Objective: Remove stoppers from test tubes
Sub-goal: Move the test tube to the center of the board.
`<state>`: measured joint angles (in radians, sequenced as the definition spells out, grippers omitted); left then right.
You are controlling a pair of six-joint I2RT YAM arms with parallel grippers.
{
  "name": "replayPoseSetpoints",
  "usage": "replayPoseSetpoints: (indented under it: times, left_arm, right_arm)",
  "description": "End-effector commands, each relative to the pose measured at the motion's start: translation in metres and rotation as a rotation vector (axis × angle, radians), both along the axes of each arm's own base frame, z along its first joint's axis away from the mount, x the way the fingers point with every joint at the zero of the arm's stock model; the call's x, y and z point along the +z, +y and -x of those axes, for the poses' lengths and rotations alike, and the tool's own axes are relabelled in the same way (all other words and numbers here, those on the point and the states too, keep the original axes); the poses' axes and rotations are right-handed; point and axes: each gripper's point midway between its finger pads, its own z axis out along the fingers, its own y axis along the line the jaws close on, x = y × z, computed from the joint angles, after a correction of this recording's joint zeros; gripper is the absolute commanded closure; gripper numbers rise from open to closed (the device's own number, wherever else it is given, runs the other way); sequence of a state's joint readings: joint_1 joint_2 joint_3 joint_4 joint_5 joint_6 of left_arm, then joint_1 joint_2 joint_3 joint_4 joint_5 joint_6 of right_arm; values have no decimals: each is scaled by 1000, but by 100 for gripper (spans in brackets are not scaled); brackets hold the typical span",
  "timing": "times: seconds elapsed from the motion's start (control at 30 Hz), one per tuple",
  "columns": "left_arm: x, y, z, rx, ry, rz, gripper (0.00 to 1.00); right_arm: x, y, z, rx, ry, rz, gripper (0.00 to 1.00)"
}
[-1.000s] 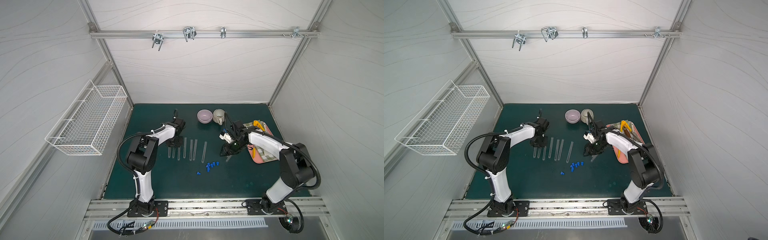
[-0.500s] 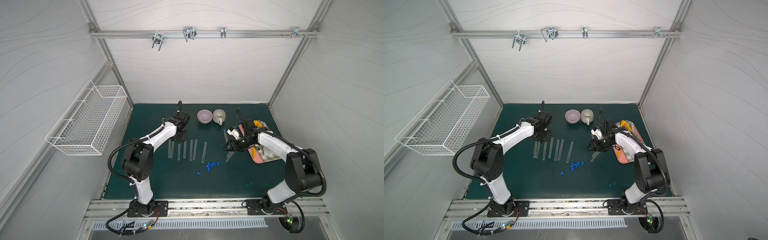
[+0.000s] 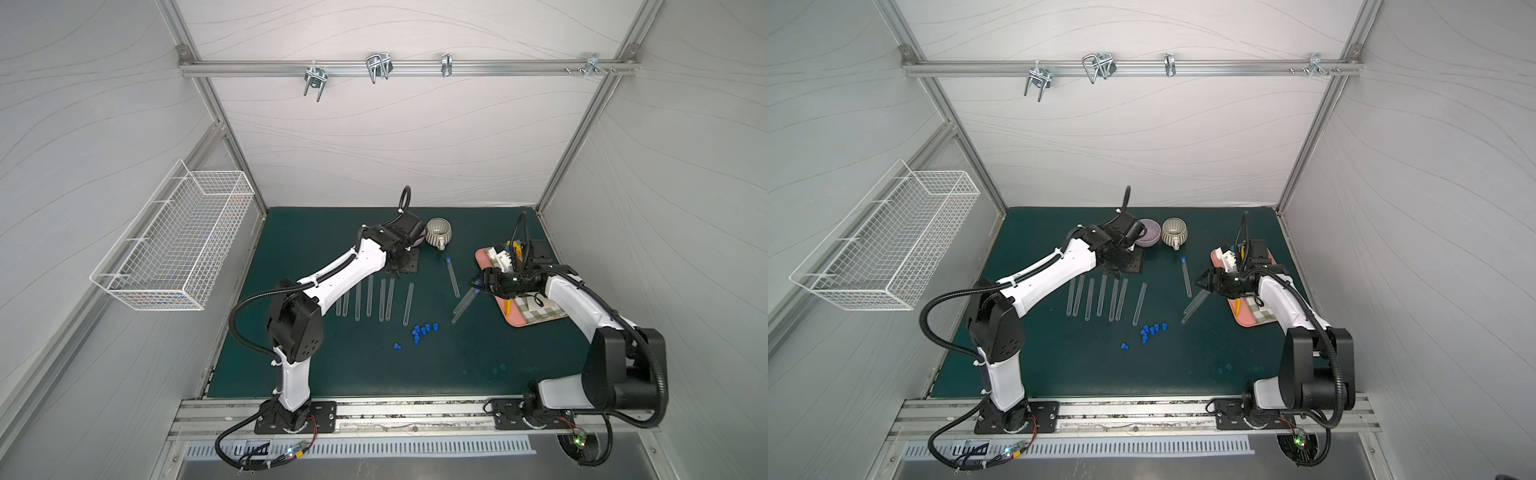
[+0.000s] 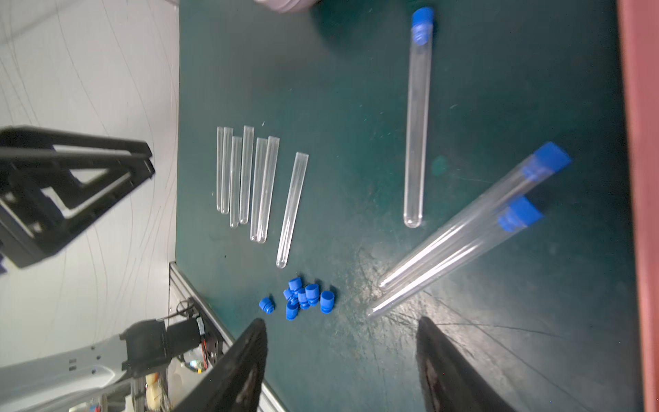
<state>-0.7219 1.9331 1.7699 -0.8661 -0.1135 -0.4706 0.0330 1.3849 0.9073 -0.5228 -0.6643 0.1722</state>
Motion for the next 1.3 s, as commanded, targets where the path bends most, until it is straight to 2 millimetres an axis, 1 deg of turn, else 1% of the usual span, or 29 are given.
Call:
replayPoseSetpoints:
  times: [0.0, 0.1, 0.2, 0.27, 0.37, 0.5, 0.6, 0.7, 0.8, 0.93, 1.03, 1.17, 1.27]
  left_arm:
    - [-6, -33, 2, 14, 26, 38, 38]
    - [-14, -61, 6, -1, 41, 61, 37]
    - [-26, -83, 8, -9, 55, 72, 37]
    - [-35, -94, 6, 0, 60, 87, 37]
    - [-49, -113, 1, 19, 67, 132, 37]
    - [-63, -131, -5, 18, 46, 132, 37]
    - [-71, -139, -9, 7, 37, 110, 37]
    - [-79, -146, -10, -8, 21, 80, 37]
    - [-90, -148, -13, 1, 21, 57, 37]
    - [-109, -147, -17, 21, 15, 18, 37]
    - [-115, -149, -19, 16, -17, -18, 38]
    - [-113, -148, -25, 9, -77, -65, 38]
    - [-119, -149, -27, 2, -83, -82, 39]
  right_arm:
    - [18, -9, -4, -46, -66, -37, 33]
    - [26, -22, -3, -98, -107, -39, 33]
    - [33, -36, -1, -158, -148, -41, 32]
    - [32, -42, 0, -188, -159, -39, 31]
    - [29, -43, 3, -186, -139, -54, 31]
    - [28, -46, 7, -192, -138, -49, 31]
    - [27, -51, 10, -206, -143, -43, 30]
    - [22, -54, 12, -209, -134, -39, 30]
    - [18, -55, 15, -216, -130, -49, 30]
    - [21, -56, 15, -217, -148, -78, 30]
    - [23, -56, 14, -215, -157, -86, 30]
    - [22, -57, 15, -219, -168, -93, 30]
    - [21, -57, 14, -221, -163, -105, 30]
